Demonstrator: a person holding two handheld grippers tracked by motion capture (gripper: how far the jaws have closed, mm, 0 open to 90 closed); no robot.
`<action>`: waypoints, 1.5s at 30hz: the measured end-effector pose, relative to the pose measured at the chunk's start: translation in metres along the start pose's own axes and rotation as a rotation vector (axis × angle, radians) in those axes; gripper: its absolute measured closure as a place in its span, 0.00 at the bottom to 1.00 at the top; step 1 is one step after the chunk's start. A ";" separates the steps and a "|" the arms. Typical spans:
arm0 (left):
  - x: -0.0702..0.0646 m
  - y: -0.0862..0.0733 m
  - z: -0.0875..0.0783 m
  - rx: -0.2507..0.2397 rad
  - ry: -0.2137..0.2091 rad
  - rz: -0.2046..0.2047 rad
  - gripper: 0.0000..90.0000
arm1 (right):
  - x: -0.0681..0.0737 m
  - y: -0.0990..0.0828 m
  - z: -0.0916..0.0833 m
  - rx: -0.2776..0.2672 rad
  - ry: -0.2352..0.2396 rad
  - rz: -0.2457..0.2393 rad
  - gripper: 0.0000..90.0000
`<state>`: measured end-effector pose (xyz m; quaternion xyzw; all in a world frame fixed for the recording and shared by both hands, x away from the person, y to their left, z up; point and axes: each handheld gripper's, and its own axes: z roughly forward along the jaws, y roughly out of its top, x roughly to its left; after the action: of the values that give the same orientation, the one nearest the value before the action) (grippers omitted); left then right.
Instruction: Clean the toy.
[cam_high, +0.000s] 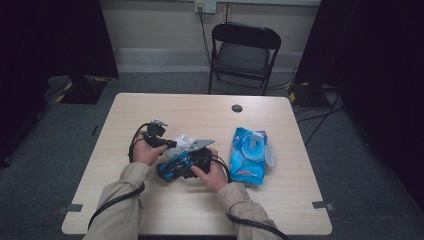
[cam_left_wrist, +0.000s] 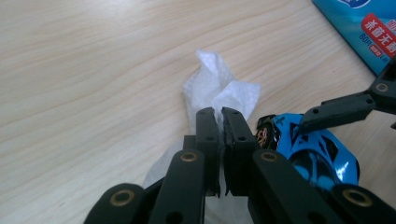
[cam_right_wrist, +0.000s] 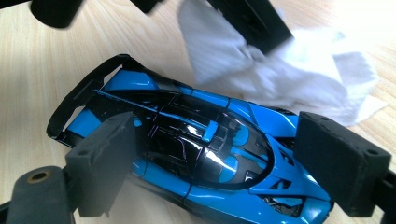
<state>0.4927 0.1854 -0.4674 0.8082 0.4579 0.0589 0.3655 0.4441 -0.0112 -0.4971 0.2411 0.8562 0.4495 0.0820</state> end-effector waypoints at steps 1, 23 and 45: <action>-0.002 0.001 0.004 0.013 -0.006 -0.002 0.96 | 0.000 0.000 0.000 -0.001 0.000 0.001 0.14; -0.014 -0.001 0.025 0.051 -0.032 0.005 0.95 | -0.002 0.001 0.001 0.011 0.012 0.024 0.13; -0.001 -0.029 -0.007 0.073 -0.046 -0.007 0.95 | -0.002 0.002 0.001 0.020 0.013 0.020 0.13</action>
<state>0.4693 0.1975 -0.4805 0.8204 0.4542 0.0222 0.3466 0.4471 -0.0105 -0.4964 0.2476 0.8587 0.4433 0.0695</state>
